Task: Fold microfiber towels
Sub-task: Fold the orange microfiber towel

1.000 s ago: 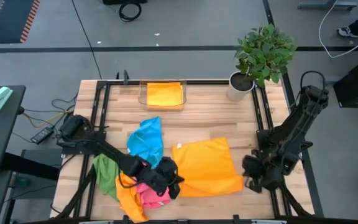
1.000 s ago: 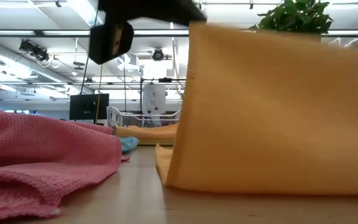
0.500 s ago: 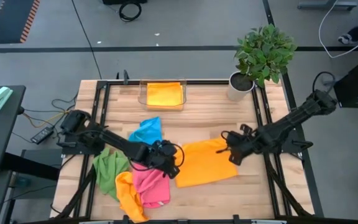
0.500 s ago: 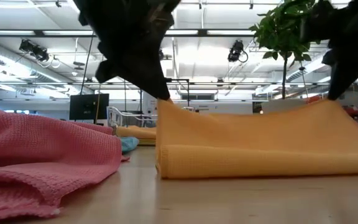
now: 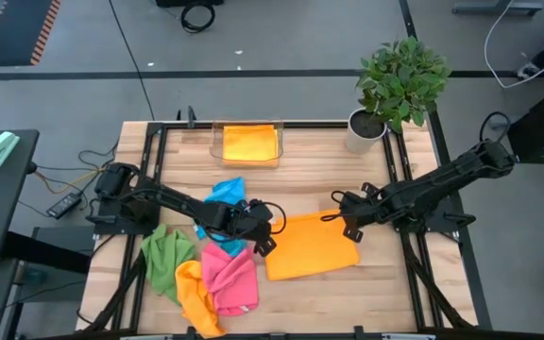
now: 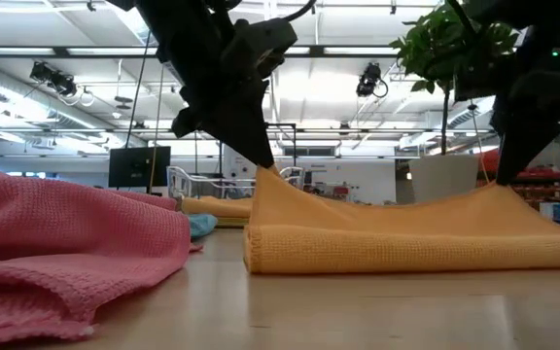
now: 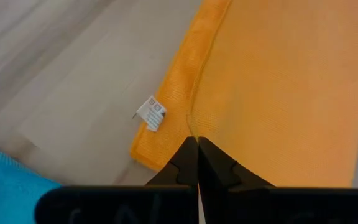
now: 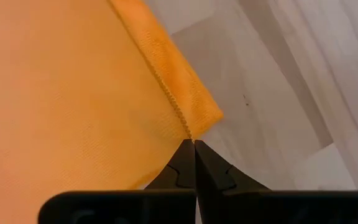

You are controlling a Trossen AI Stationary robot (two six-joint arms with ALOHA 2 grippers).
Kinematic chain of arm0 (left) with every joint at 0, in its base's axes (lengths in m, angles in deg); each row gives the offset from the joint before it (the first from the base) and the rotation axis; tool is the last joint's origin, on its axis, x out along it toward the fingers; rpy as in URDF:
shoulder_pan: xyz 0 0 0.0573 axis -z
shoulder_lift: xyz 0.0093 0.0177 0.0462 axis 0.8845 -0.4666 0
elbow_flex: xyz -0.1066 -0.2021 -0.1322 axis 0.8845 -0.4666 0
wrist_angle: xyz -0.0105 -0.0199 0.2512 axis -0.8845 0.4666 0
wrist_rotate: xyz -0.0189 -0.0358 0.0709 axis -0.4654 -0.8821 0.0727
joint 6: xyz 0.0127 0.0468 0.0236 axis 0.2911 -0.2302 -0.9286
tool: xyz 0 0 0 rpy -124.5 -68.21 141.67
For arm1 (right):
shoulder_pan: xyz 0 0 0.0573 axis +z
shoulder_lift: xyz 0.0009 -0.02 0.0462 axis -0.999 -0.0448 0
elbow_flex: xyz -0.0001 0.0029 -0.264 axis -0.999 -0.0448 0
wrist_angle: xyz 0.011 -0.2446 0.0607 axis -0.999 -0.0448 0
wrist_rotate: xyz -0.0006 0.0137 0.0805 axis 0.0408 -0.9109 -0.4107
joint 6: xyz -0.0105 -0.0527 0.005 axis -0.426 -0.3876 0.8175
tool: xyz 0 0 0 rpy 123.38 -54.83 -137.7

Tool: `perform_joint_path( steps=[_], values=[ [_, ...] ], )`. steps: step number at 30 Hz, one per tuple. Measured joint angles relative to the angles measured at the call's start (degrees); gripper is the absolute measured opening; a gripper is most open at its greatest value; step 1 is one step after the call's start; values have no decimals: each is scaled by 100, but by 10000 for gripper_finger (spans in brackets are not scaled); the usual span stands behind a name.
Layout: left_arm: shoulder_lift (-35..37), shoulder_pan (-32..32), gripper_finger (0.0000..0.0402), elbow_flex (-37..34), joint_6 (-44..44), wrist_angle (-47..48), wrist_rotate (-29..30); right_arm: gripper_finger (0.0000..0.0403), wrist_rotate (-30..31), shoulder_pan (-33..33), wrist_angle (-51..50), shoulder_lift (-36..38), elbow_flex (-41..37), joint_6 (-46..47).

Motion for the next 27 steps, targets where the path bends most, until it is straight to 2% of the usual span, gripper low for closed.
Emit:
perform_joint_path(
  steps=[8,14,18,24,27],
  values=[
    [0,-15,21,0,2,264,-26,1,52,-108,182,0,-83,-120],
    [0,-100,38,0,8,267,-8,27,289,-335,323,2,-83,-159],
    [0,-199,58,0,147,338,-2,60,279,-582,317,2,-83,-66],
    [-2,-285,99,0,483,515,-90,135,236,-886,319,3,-83,-180],
    [-2,-249,109,0,347,139,-372,174,-195,-975,324,56,-83,22]
  ],
)
